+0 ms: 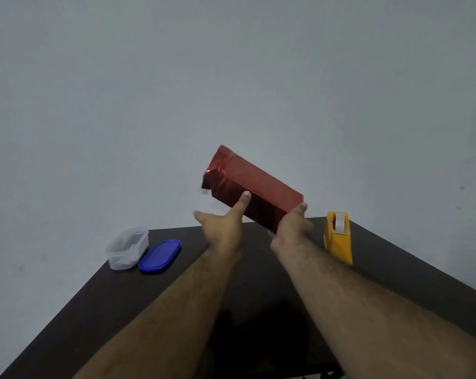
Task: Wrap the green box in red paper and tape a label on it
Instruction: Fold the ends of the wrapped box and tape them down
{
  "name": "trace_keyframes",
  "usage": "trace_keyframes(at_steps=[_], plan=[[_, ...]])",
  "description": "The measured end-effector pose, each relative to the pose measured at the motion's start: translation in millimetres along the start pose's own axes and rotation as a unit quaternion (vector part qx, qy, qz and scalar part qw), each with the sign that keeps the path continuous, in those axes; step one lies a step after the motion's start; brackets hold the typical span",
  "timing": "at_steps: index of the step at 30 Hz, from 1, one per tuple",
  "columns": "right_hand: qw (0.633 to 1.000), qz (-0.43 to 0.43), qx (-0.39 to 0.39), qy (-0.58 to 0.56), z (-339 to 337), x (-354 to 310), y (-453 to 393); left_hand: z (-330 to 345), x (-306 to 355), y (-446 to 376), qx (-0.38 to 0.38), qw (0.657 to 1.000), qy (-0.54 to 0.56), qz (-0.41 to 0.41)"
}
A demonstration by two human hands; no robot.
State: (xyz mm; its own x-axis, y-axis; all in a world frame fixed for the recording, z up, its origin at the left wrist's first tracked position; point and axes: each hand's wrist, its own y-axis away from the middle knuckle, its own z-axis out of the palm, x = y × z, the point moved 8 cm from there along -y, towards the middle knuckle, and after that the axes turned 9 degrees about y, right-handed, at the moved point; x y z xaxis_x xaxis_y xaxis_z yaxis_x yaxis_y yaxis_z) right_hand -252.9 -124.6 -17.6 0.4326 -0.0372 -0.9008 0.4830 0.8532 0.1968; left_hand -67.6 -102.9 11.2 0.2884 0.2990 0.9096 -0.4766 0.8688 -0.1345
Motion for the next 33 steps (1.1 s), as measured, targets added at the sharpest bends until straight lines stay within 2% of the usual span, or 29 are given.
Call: trace_keyframes(at_steps=[1,2,6,8,11,13,16,19,21,26,29,33], plan=[[0.999,0.000,-0.038,-0.007,7.4,7.2,0.1,7.9,-10.7,1.1,-0.044,0.996,0.057,-0.055],[0.998,-0.006,-0.068,0.002,12.2,13.6,-0.3,12.2,-15.8,0.5,-0.074,0.991,0.089,-0.072],[0.980,-0.065,-0.141,0.122,17.8,30.9,-10.2,3.2,-13.3,-17.1,-0.076,0.990,0.118,-0.003],[0.976,-0.087,-0.105,0.170,7.9,25.5,-18.6,-2.9,-14.4,-29.6,-0.088,0.991,0.098,0.002],[0.970,-0.133,0.027,0.200,-17.0,1.2,-37.5,-10.5,-19.5,-49.5,-0.153,0.987,0.049,0.005],[0.952,-0.192,0.036,0.236,-14.3,-14.5,-46.2,-14.0,-24.6,-54.8,-0.199,0.980,-0.005,0.011],[0.919,-0.287,-0.045,0.266,8.8,-25.2,-46.2,-15.8,-40.2,-53.9,-0.287,0.953,-0.100,0.018],[0.886,-0.349,-0.136,0.274,31.0,-26.9,-35.4,-19.2,-50.6,-54.0,-0.334,0.935,-0.121,0.012],[0.864,-0.390,-0.169,0.270,42.9,-29.0,-29.5,-16.5,-47.3,-50.7,-0.361,0.925,-0.121,0.023],[0.836,-0.465,-0.215,0.195,68.3,-60.6,-27.2,-17.9,-47.9,-56.7,-0.409,0.901,-0.142,0.037],[0.823,-0.447,-0.283,0.209,93.0,-81.2,-39.2,-15.9,-49.4,-67.1,-0.417,0.895,-0.151,0.037],[0.786,-0.357,-0.444,0.240,119.3,-84.0,-38.3,-12.9,-53.2,-67.8,-0.423,0.892,-0.153,0.043]])
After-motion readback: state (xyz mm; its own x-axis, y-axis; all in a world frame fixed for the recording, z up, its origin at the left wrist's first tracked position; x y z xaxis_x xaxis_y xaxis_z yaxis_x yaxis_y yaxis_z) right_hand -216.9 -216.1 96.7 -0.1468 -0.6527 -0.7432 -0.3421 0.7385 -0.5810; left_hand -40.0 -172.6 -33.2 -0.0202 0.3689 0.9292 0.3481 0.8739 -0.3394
